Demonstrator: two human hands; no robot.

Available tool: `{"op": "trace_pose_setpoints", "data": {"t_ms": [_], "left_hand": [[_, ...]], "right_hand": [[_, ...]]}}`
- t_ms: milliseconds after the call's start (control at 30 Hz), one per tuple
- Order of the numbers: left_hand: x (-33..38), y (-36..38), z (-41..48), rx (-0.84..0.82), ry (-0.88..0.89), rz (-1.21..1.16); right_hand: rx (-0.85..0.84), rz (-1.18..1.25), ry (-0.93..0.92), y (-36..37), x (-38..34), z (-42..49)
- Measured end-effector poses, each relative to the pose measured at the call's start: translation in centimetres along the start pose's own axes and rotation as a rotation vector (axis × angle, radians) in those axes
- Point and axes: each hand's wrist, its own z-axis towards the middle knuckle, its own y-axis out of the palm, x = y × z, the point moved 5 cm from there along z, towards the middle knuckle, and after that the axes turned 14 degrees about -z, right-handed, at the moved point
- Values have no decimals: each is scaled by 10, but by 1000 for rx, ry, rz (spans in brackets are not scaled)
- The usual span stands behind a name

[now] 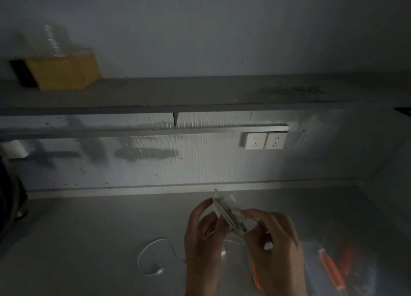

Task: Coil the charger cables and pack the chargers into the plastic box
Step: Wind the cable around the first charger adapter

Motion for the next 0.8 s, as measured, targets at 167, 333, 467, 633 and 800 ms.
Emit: {"op": "trace_pose_setpoints", "data": {"t_ms": [167, 333, 467, 633, 800], "left_hand": [[-10, 8, -7, -81, 56, 64], [-19, 11, -12, -209, 62, 199], [-23, 3, -12, -229, 85, 272], [-22, -15, -10, -199, 77, 369], [-21, -28, -10, -205, 85, 536]], "right_hand": [[-19, -112, 10, 1, 9, -8], [-5, -169, -75, 5, 18, -11], [-18, -43, -93, 19, 17, -18], [-189, -30, -169, 39, 12, -25], [-280, -46, -228, 56, -2, -16]]}}
